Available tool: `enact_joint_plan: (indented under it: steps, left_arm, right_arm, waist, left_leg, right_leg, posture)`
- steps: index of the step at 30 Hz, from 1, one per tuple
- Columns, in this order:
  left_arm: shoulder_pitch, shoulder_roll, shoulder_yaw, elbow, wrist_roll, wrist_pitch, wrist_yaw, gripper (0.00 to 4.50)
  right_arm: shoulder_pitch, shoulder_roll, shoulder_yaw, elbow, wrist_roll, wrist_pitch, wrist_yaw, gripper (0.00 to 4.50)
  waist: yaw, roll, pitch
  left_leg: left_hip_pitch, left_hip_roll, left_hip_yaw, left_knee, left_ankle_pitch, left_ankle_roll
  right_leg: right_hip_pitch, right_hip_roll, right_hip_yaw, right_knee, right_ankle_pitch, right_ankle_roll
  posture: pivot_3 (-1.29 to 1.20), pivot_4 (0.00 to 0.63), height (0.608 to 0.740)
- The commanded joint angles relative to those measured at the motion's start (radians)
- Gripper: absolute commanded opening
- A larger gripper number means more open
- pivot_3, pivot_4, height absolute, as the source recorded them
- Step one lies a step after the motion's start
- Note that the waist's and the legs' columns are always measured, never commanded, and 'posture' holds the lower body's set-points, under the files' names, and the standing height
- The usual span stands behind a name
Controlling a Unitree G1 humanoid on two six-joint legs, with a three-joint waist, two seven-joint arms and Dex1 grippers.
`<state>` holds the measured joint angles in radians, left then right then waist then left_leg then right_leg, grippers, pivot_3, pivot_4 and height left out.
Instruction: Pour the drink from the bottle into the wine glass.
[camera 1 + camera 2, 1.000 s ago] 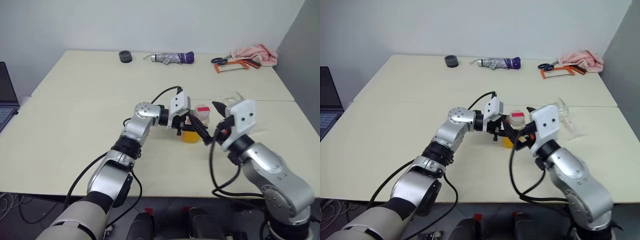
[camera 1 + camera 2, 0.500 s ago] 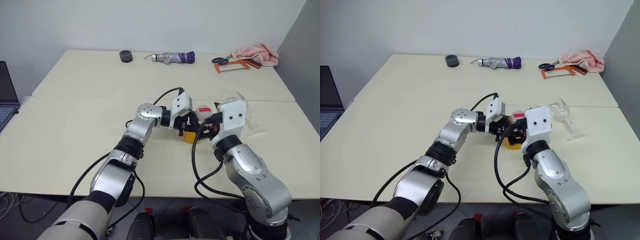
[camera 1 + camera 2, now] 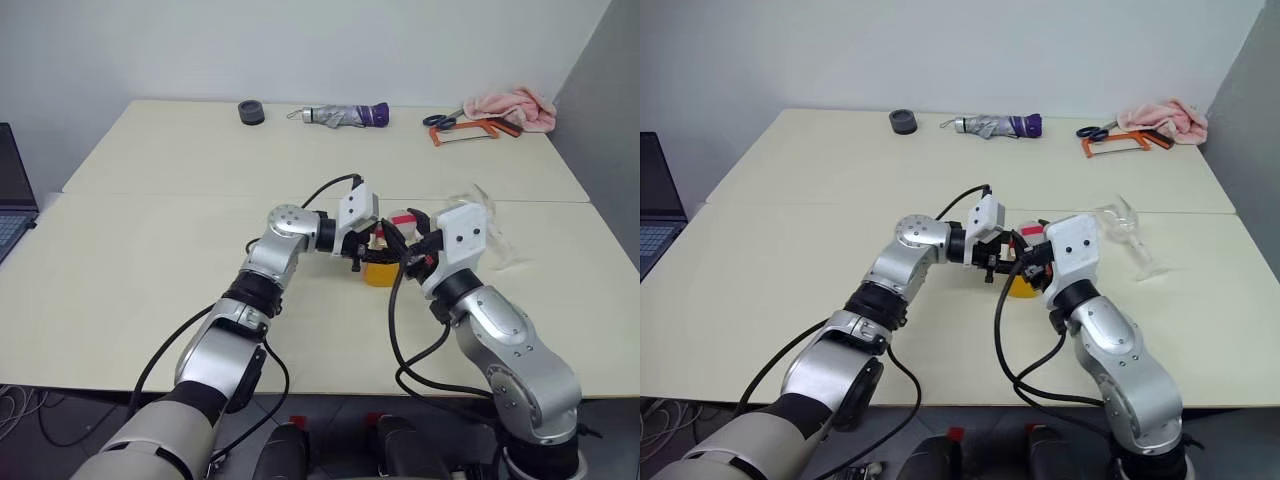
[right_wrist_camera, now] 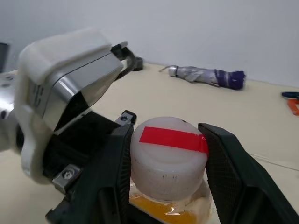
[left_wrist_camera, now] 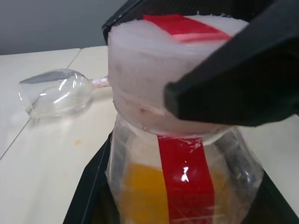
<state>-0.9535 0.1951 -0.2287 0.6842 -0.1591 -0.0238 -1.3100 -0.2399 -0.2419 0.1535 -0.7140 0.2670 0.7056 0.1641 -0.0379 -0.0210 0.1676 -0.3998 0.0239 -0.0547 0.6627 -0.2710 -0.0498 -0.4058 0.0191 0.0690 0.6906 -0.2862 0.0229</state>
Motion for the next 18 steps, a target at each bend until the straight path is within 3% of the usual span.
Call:
enact_joint_plan:
  steps: [1, 4, 8, 15, 16, 18]
  left_arm:
    - [-0.017, 0.007, 0.01, -0.084, -0.044, 0.028, -0.068, 1.81]
    - [-0.02, 0.02, 0.017, -0.095, -0.054, 0.045, -0.09, 1.81]
    - [-0.012, 0.028, 0.032, -0.131, -0.077, 0.077, -0.098, 1.81]
    - [0.039, 0.039, 0.045, -0.208, -0.082, 0.129, -0.064, 1.8]
    - [0.045, 0.04, 0.044, -0.217, -0.084, 0.134, -0.061, 1.8]
    - [0.053, 0.043, 0.044, -0.229, -0.087, 0.14, -0.054, 1.8]
  right_arm:
    - [-0.067, -0.109, -0.016, 0.107, 0.15, -0.11, 0.349, 1.86]
    - [-0.18, -0.207, -0.07, 0.235, 0.246, -0.093, 0.546, 1.86]
    - [-0.291, -0.287, -0.091, 0.389, 0.291, -0.069, 0.696, 1.86]
    - [-0.278, -0.292, -0.158, 0.363, 0.305, -0.072, 0.648, 4.26]
    - [-0.267, -0.288, -0.175, 0.339, 0.317, -0.059, 0.625, 4.49]
    - [-0.231, -0.278, -0.207, 0.261, 0.354, -0.023, 0.571, 4.5]
  waist:
    - [-0.003, 0.0, 0.0]
    - [-0.004, 0.0, 0.0]
    - [-0.003, 0.0, 0.001]
    - [0.002, 0.001, 0.001]
    - [0.002, 0.001, 0.001]
    - [0.005, 0.001, 0.001]
  left_leg:
    - [0.0, 0.0, 0.0, 0.0, 0.0, 0.0]
    - [0.001, 0.0, 0.0, 0.001, 0.0, 0.0]
    - [0.001, 0.001, 0.0, 0.0, 0.0, 0.0]
    - [-0.001, 0.0, 0.0, 0.0, 0.0, 0.0]
    - [0.0, 0.0, 0.0, 0.0, 0.0, 0.0]
    - [0.0, 0.001, 0.0, 0.0, 0.0, 0.0]
  right_leg:
    - [0.0, 0.0, 0.0, 0.0, 0.0, 0.0]
    - [0.001, 0.001, 0.0, 0.0, 0.0, 0.0]
    - [0.001, 0.001, 0.0, 0.0, 0.0, 0.0]
    - [0.0, -0.001, 0.0, -0.001, 0.0, -0.001]
    - [0.0, -0.002, 0.0, 0.0, 0.0, -0.001]
    - [0.0, -0.002, -0.001, 0.0, 0.0, -0.001]
  posture:
    - [0.0, 0.15, 0.74]
    - [0.0, 0.15, 0.74]
    - [0.0, 0.15, 0.74]
    - [0.0, 0.15, 0.74]
    - [0.0, 0.15, 0.74]
    - [0.0, 0.15, 0.74]
